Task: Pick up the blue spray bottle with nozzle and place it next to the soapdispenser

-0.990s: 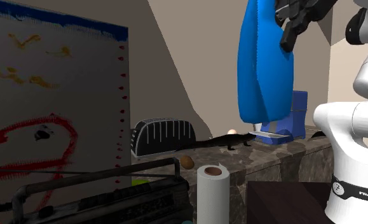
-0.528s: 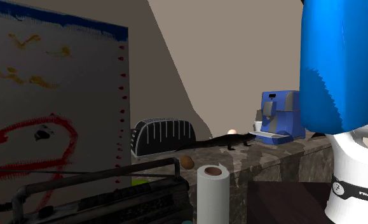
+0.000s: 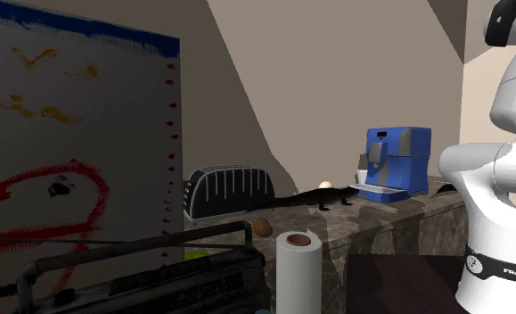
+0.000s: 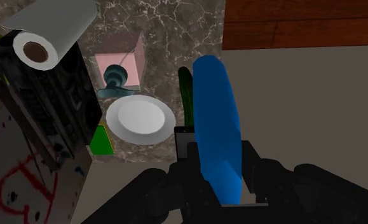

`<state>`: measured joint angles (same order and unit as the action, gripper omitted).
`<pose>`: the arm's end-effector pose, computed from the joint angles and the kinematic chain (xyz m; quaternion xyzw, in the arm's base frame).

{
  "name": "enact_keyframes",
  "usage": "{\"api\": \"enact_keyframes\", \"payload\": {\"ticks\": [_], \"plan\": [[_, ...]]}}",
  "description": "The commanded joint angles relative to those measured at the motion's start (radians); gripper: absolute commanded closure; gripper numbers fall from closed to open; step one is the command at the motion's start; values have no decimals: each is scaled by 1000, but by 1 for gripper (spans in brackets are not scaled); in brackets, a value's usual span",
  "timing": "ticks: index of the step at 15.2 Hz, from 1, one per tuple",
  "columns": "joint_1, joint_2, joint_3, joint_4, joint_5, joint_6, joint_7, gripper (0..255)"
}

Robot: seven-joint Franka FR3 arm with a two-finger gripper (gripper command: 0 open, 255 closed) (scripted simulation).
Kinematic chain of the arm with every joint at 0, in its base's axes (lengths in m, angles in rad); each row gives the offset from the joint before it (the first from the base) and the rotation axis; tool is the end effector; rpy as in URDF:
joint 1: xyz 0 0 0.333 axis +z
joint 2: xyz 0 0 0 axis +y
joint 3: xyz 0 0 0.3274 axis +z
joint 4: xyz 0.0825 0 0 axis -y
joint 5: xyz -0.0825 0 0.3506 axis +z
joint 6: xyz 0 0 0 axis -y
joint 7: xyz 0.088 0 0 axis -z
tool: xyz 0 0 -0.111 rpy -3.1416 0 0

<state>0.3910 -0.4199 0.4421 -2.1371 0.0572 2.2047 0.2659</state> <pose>0.2700 0.3531 0.6186 -0.9363 -0.2642 -0.2228 0.0626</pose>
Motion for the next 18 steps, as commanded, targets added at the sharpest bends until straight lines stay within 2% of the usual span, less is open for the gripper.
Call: {"api": "enact_keyframes", "payload": {"ticks": [1,18], "plan": [[1,0,4,-26,0,27,3,255],[-3,35,42,-224,-12,259,37,255]]}}
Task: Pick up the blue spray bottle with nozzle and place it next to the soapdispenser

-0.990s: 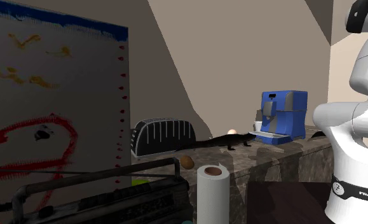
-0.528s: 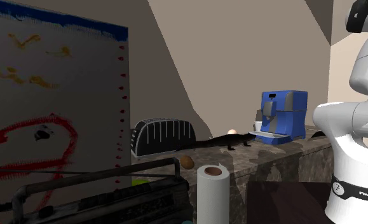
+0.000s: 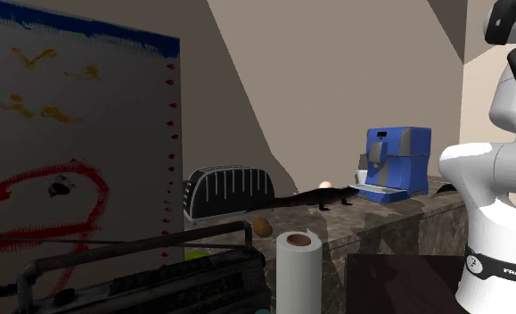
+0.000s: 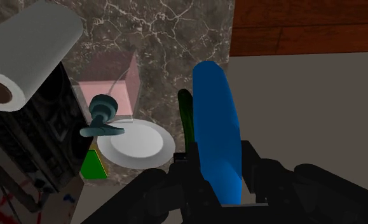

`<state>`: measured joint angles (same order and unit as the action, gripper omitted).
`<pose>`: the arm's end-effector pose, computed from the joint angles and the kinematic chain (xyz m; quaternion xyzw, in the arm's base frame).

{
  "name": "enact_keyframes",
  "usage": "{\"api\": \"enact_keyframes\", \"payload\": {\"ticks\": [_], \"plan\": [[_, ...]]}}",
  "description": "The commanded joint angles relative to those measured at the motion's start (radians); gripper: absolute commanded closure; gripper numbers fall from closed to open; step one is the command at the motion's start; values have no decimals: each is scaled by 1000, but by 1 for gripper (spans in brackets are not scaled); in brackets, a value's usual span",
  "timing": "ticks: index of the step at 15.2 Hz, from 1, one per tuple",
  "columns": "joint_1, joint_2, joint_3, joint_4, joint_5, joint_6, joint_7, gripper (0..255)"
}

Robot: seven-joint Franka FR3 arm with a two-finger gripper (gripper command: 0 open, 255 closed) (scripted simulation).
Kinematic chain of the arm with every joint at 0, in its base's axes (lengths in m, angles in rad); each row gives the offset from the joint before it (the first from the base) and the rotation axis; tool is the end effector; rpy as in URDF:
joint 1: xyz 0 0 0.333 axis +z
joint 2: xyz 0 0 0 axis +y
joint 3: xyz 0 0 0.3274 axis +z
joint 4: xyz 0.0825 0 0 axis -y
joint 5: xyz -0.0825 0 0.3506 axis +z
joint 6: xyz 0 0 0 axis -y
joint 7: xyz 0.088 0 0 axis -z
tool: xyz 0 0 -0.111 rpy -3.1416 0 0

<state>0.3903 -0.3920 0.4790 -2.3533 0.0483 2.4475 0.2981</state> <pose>0.2712 0.3546 0.5319 -0.9363 -0.2641 -0.2228 0.0626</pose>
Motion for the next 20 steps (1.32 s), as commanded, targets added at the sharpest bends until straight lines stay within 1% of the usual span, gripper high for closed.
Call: {"api": "enact_keyframes", "payload": {"ticks": [1,12,20], "plan": [[-3,12,8,-18,-6,30,8,255],[-30,77,51,-114,-48,188,56,255],[-74,145,99,-167,-117,305,120,255]]}}
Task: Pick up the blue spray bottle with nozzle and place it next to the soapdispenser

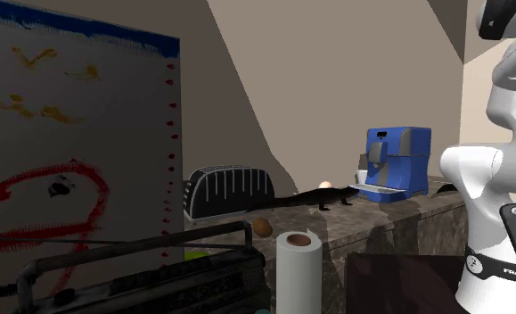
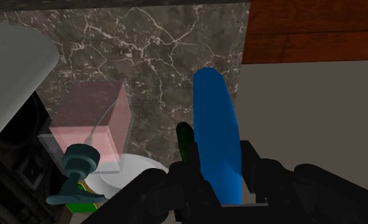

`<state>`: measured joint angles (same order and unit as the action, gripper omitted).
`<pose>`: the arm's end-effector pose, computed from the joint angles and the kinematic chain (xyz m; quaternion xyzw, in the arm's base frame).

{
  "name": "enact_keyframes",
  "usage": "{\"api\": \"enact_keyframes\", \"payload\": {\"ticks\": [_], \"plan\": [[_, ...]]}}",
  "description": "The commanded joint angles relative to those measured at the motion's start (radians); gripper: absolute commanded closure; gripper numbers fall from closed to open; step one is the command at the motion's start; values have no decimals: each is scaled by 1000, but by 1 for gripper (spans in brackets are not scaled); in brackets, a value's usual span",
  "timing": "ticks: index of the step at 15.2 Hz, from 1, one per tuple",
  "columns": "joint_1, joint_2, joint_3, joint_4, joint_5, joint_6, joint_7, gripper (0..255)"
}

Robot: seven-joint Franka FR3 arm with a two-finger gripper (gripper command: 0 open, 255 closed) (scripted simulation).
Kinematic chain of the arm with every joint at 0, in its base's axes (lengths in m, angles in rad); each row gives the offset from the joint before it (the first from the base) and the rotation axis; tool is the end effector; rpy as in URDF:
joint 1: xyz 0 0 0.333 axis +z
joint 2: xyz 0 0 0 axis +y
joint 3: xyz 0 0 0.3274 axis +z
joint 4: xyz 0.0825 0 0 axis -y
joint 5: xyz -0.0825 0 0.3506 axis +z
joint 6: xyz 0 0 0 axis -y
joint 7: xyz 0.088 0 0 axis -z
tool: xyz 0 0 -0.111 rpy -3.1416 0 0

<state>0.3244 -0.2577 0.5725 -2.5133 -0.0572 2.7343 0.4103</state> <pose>0.2758 0.3607 0.4355 -0.9363 -0.2641 -0.2228 0.0625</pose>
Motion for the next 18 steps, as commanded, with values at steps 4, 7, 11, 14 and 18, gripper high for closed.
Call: {"api": "enact_keyframes", "payload": {"ticks": [4,7,11,14,18], "plan": [[-44,53,38,-28,-71,76,58,255],[-82,87,69,-40,-133,119,110,255],[-149,140,120,-49,-256,170,210,255],[-210,187,161,-48,-396,201,322,255],[-255,238,183,-36,-570,218,461,255]]}}
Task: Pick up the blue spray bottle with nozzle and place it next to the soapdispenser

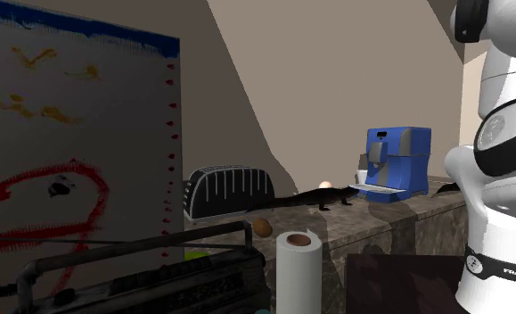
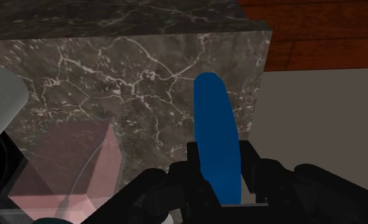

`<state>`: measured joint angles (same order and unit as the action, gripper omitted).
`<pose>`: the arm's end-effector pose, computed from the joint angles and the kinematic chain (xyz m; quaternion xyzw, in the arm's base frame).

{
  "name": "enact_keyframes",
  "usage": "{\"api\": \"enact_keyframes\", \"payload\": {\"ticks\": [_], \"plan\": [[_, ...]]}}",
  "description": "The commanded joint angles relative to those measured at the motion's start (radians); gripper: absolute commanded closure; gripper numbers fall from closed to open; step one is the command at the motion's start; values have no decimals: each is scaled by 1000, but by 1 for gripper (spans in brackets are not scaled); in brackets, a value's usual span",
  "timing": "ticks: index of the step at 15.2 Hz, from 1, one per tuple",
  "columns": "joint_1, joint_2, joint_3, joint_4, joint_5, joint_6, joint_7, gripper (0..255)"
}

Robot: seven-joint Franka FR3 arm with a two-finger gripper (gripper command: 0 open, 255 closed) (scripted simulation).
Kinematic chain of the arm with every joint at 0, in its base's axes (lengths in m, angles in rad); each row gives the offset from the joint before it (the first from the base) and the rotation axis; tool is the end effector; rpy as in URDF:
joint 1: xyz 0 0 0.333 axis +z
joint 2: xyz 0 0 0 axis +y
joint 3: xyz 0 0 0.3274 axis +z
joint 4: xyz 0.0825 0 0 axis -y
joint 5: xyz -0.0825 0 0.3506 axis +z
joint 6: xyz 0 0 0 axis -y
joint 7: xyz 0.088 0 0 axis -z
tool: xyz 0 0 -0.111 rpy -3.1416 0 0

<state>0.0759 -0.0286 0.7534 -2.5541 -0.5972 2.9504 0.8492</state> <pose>0.2834 0.3641 0.3485 -0.9366 -0.2635 -0.2224 0.0627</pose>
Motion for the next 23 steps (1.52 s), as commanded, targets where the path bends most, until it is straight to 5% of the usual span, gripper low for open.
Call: {"api": "enact_keyframes", "payload": {"ticks": [1,6,7,12,14,16,23], "plan": [[-5,9,1,4,-30,2,22,255],[-5,9,0,5,-30,1,22,255],[-5,10,0,5,-31,1,22,0],[-5,10,0,5,-30,1,22,0],[72,-113,-21,-49,310,-19,-235,0],[199,-197,-118,-72,464,-71,-350,0],[207,-196,-126,-72,458,-72,-345,0]]}}
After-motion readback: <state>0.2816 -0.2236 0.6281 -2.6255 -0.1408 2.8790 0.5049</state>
